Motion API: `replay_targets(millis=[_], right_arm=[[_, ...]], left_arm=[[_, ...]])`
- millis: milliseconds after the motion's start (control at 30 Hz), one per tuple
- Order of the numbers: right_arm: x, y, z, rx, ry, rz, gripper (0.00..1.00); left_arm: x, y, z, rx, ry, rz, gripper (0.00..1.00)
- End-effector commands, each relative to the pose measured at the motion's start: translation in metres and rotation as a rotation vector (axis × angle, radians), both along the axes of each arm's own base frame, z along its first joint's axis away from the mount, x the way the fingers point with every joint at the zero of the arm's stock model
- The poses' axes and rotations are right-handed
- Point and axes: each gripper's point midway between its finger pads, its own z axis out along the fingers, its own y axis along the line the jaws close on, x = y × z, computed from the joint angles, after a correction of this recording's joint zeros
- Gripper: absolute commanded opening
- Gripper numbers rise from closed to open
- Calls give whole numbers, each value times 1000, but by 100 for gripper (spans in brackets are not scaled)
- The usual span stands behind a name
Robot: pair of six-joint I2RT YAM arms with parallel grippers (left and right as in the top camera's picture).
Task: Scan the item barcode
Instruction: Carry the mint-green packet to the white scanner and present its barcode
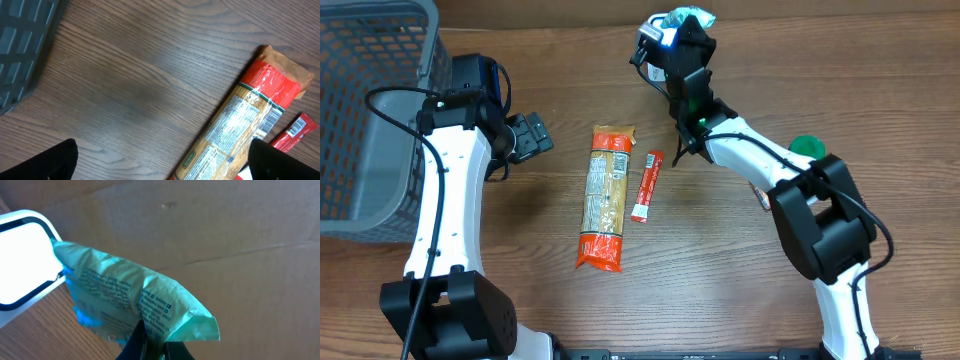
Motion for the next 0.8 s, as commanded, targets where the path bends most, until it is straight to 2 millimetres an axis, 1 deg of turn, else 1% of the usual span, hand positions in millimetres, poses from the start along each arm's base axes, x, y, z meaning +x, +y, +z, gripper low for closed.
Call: replay_targets(millis=[0,100,167,367,600,767], right_arm=[[6,-1,7,27,-55,-25,3],[8,0,12,111,-129,-36,3],[8,2,13,132,-155,-35,3],[10,6,-13,147,-102,-32,3],[11,9,-31,133,-76,-24,3],[10,18,-45,121,-53,5,3]], left_arm=[[3,1,10,16,-28,-10,100],[3,1,10,16,-28,-10,100],[3,1,10,16,-28,-10,100],[3,1,10,16,-28,-10,100],[3,1,10,15,-29,-10,100],[3,1,10,16,-29,-10,100]])
